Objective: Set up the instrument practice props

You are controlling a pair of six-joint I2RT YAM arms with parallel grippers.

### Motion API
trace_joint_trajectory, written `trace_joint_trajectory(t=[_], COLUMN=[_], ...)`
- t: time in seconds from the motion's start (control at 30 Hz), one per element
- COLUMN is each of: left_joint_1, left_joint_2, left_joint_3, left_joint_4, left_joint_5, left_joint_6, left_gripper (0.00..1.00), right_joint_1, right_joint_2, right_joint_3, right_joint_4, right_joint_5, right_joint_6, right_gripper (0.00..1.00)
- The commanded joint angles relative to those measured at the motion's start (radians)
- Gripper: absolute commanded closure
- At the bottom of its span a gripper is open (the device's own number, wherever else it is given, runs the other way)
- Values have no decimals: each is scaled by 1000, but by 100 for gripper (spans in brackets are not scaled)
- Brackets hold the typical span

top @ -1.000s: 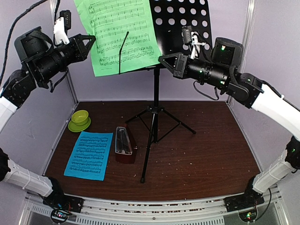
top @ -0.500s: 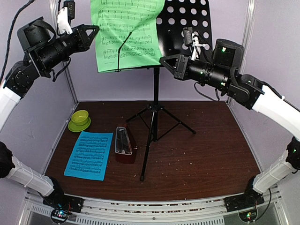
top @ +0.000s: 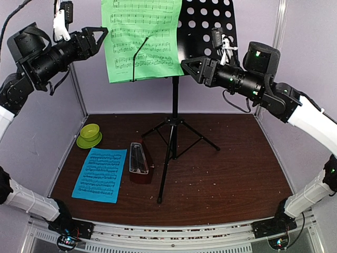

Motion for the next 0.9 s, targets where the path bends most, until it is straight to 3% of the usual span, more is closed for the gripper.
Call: trace_joint_trajectory(t=[0.0, 0.27, 0.43, 0.67, 0.87], left_joint_1=[8, 28, 108, 129, 294], left_joint_2=[-66, -195, -254, -256, -271], left_joint_3=[-50, -264, -430, -627, -788], left_joint_4=[-2, -12, -18, -23, -61], left_joint_5=[-26, -21, 68, 141, 206], left_joint_6=[-13, -83, -177, -212, -404], left_gripper=[32, 18, 15, 15, 16], right_joint_1=[-7, -25, -63, -121, -149], right_joint_2=[-41, -113, -184, -325, -412], right_joint_3=[2, -17, -77, -269, -400], right_joint_4=[-6, 3, -44, -113, -141], right_joint_5=[4, -44, -130, -192, -167], right_joint_6=[-26, -62, -69, -69, -28], right_gripper=[46, 14, 8, 5, 4])
